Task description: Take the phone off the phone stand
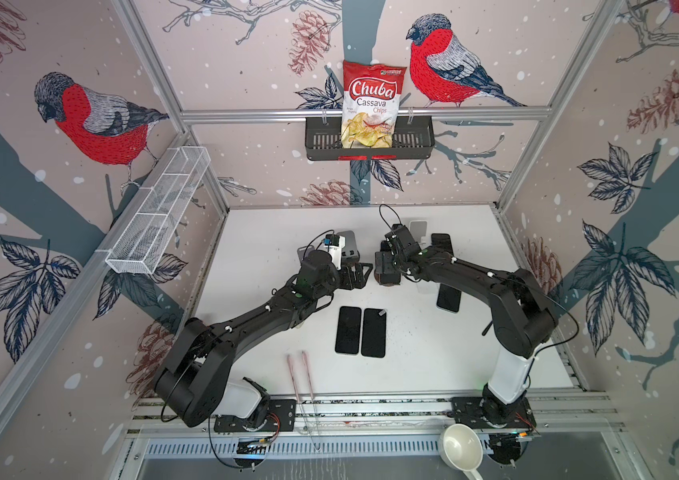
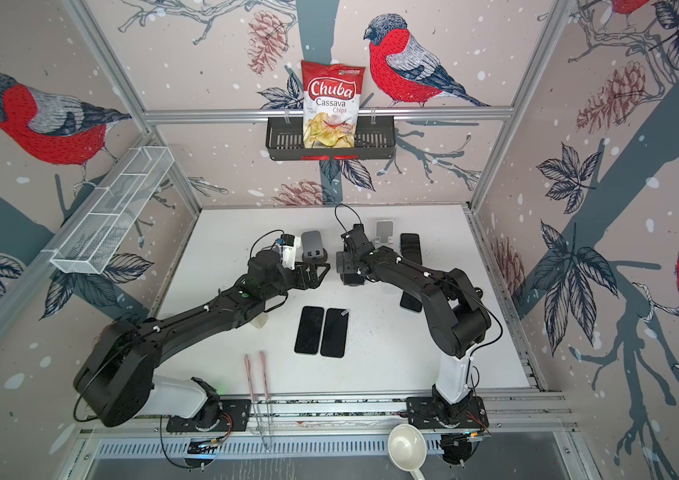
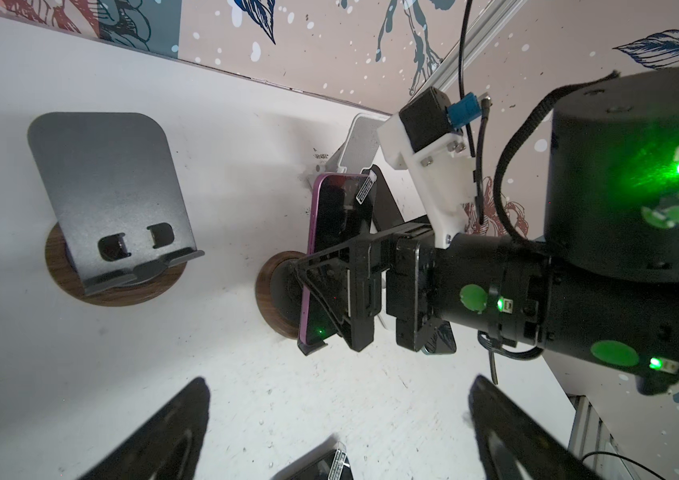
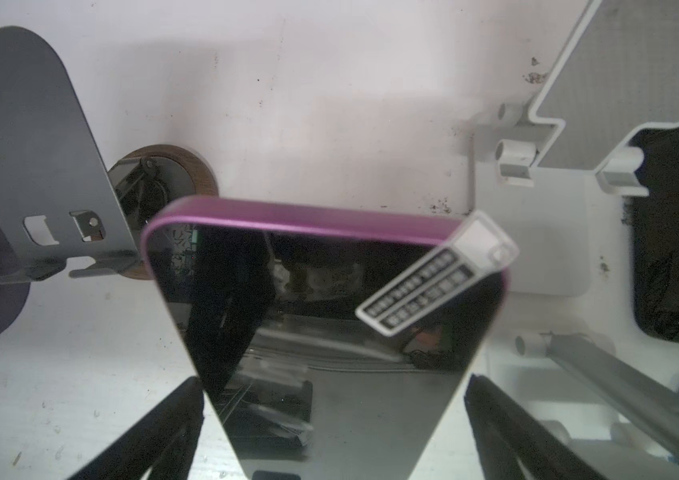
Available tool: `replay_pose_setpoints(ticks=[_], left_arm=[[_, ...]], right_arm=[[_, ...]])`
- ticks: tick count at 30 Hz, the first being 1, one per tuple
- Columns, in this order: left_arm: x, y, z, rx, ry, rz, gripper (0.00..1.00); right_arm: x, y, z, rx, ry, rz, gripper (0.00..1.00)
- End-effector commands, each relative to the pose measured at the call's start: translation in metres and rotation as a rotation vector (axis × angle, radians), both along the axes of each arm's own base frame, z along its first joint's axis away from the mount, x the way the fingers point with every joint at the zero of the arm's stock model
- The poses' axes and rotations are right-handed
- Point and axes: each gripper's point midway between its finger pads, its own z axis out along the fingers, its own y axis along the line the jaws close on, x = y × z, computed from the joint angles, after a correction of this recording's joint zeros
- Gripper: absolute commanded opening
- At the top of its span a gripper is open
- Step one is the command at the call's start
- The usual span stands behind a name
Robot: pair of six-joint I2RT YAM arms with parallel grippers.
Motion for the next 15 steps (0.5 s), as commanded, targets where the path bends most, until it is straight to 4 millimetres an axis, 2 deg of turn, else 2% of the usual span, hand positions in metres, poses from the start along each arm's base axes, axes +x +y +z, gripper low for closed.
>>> replay_pose_setpoints(ticks=[1, 10, 15], left_arm=[[-0.0008, -0.0017, 0.0047, -0.004, -0.020, -0.016, 0.96], [-0.0019, -0.0020, 0.0015, -0.005, -0.008, -0.019, 0.96], [-0.0027, -0.0019, 0.0036, -0.009, -0.013, -0.021, 0.96]], right_arm=[[0.0031, 0.0016, 0.0000, 0.015, -0.013, -0.010, 0.97], [0.0024, 0.0070, -0.0032, 0.038, -0.005, -0.002, 0.85], [0.0027, 0.0071, -0.0034, 0.041, -0.005, -0.004, 0.82]])
